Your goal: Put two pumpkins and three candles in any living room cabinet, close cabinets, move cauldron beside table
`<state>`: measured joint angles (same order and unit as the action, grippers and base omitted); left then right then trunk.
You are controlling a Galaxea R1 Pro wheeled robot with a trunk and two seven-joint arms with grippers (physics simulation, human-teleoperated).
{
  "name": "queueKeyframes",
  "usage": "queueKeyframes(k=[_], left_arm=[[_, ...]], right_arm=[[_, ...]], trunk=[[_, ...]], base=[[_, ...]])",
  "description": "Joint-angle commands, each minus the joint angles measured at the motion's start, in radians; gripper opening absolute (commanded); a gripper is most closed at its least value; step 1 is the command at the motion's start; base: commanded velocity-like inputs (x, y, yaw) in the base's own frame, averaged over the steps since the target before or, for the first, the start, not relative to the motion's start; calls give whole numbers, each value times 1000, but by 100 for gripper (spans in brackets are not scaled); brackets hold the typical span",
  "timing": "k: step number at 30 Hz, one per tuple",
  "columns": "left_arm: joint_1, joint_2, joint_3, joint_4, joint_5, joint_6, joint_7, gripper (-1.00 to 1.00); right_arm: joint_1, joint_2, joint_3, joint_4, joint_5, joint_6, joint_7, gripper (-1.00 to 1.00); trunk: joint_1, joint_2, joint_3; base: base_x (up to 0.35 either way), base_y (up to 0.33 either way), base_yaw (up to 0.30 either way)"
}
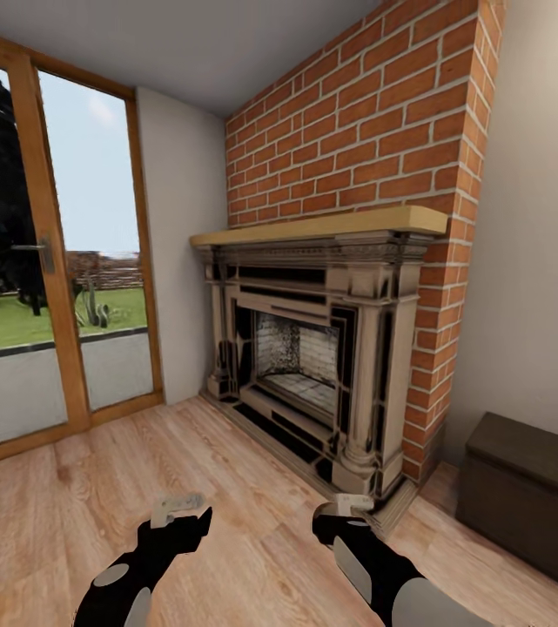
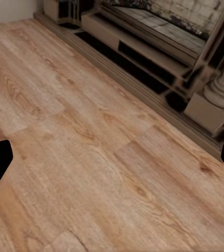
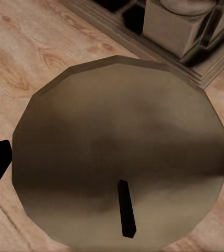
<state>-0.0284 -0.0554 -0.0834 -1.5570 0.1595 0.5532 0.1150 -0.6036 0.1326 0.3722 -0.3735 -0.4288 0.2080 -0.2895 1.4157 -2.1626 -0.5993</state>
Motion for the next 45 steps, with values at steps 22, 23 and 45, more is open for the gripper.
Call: queueKeyframes(k=[22, 23, 45], left_arm=[[-1, 0, -1, 0, 6, 3, 13, 100], [-1, 0, -1, 2, 5, 4, 13, 100], [-19, 0, -2, 237, 7, 48, 14, 100]], right_arm=[[-1, -1, 8, 6, -7, 5, -7, -100], [-1, -1, 8, 6, -7, 5, -7, -100], [9, -67, -128, 5, -88, 14, -11, -100]], trunk=[[-85, 154, 93], [-88, 161, 97], [-173, 315, 191]], base=[[0, 0, -218], [0, 0, -219], [0, 0, -227]])
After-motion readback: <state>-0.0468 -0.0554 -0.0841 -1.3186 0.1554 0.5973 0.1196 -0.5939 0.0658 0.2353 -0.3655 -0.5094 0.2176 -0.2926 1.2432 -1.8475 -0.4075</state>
